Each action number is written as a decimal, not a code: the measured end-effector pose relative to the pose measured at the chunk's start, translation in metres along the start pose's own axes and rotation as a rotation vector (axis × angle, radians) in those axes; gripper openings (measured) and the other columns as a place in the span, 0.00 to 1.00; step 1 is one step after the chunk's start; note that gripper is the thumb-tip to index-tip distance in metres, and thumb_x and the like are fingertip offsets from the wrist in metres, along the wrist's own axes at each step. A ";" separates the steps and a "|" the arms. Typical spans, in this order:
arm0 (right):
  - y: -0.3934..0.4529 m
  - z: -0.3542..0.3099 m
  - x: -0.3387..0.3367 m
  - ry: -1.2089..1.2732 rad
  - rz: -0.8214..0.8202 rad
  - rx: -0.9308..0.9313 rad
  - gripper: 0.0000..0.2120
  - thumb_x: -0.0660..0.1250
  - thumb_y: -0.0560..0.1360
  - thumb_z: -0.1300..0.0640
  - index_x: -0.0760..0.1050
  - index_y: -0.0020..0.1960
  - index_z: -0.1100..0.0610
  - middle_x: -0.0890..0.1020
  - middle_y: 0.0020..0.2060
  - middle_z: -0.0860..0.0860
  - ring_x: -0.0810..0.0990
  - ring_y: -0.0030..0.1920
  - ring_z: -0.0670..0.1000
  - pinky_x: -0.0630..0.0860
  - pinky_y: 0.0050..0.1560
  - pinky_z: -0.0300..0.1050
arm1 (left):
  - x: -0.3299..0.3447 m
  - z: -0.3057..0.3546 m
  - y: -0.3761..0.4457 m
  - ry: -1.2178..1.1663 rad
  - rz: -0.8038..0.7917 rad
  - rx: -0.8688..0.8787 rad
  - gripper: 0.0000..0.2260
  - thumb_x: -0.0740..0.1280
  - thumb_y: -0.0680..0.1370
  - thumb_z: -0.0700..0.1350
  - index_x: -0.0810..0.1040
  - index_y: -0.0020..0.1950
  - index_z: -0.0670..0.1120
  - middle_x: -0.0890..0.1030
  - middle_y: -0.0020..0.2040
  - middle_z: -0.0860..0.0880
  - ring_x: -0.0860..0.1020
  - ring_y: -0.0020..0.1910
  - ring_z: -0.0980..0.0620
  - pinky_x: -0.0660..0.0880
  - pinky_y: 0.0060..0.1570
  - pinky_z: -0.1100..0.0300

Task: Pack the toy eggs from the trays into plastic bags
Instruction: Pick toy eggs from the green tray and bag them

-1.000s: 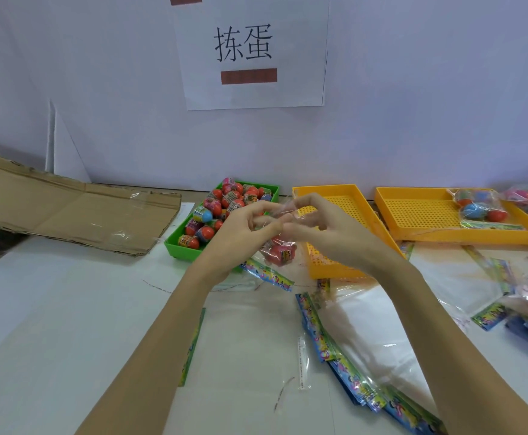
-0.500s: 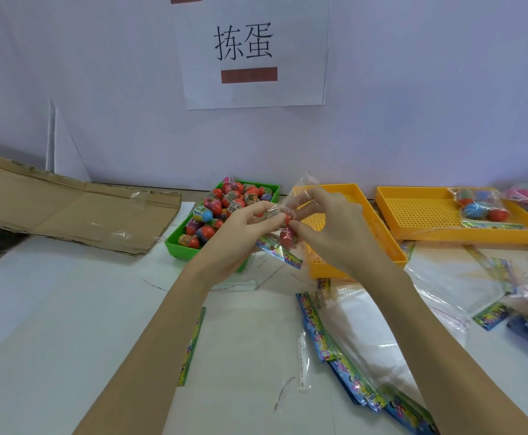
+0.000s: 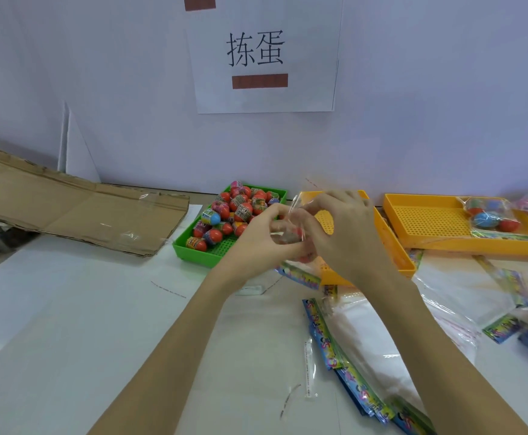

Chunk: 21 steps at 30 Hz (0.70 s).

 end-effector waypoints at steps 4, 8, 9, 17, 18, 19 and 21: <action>0.003 -0.008 -0.016 0.014 0.066 -0.073 0.08 0.69 0.81 0.51 0.81 0.44 0.49 0.81 0.34 0.42 0.80 0.43 0.49 0.65 0.60 0.57 | 0.000 0.008 0.000 0.098 0.128 0.135 0.16 0.83 0.71 0.47 0.79 0.52 0.53 0.87 0.44 0.51 0.82 0.36 0.58 0.77 0.42 0.63; 0.004 -0.011 -0.024 0.041 0.113 -0.095 0.05 0.71 0.81 0.54 0.82 0.46 0.51 0.81 0.34 0.42 0.80 0.41 0.49 0.67 0.61 0.61 | 0.002 0.010 0.001 0.094 0.094 0.128 0.20 0.82 0.71 0.48 0.80 0.59 0.54 0.86 0.46 0.52 0.84 0.43 0.52 0.83 0.47 0.56; 0.004 -0.014 -0.025 0.061 0.136 -0.099 0.04 0.70 0.81 0.54 0.82 0.48 0.52 0.81 0.35 0.42 0.81 0.42 0.49 0.67 0.61 0.61 | 0.003 0.008 0.001 0.058 0.073 0.098 0.19 0.81 0.72 0.48 0.81 0.61 0.52 0.86 0.46 0.51 0.84 0.43 0.52 0.83 0.47 0.55; 0.001 -0.047 -0.005 0.030 0.180 -0.114 0.06 0.70 0.79 0.63 0.82 0.54 0.56 0.84 0.50 0.51 0.78 0.54 0.55 0.65 0.57 0.48 | 0.020 -0.009 -0.007 -0.221 0.051 -0.039 0.06 0.68 0.80 0.34 0.82 0.55 0.37 0.84 0.45 0.45 0.82 0.39 0.54 0.78 0.42 0.62; 0.004 -0.054 0.008 0.046 0.098 -0.134 0.07 0.70 0.79 0.64 0.82 0.55 0.56 0.84 0.51 0.51 0.78 0.54 0.53 0.67 0.57 0.47 | 0.022 -0.008 -0.009 -0.272 0.071 -0.018 0.07 0.65 0.82 0.35 0.82 0.55 0.41 0.83 0.48 0.46 0.81 0.43 0.55 0.77 0.46 0.60; 0.009 -0.060 0.022 0.066 0.002 -0.148 0.08 0.69 0.80 0.64 0.82 0.56 0.55 0.84 0.53 0.51 0.77 0.54 0.51 0.70 0.58 0.46 | 0.025 -0.009 -0.011 -0.354 0.081 -0.013 0.09 0.61 0.84 0.38 0.79 0.55 0.48 0.80 0.50 0.49 0.80 0.47 0.59 0.77 0.50 0.61; 0.026 -0.072 0.052 0.098 -0.213 -0.146 0.11 0.66 0.81 0.63 0.82 0.60 0.54 0.83 0.57 0.50 0.78 0.57 0.50 0.74 0.61 0.48 | 0.030 -0.016 -0.013 -0.579 0.075 -0.064 0.13 0.54 0.88 0.37 0.75 0.63 0.49 0.77 0.56 0.51 0.78 0.52 0.61 0.77 0.50 0.66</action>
Point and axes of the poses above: each hand's wrist, its own y-axis towards the middle knuckle, its own x-axis out of the palm, z = x × y, the point moved 8 cm from there along y, towards the middle knuckle
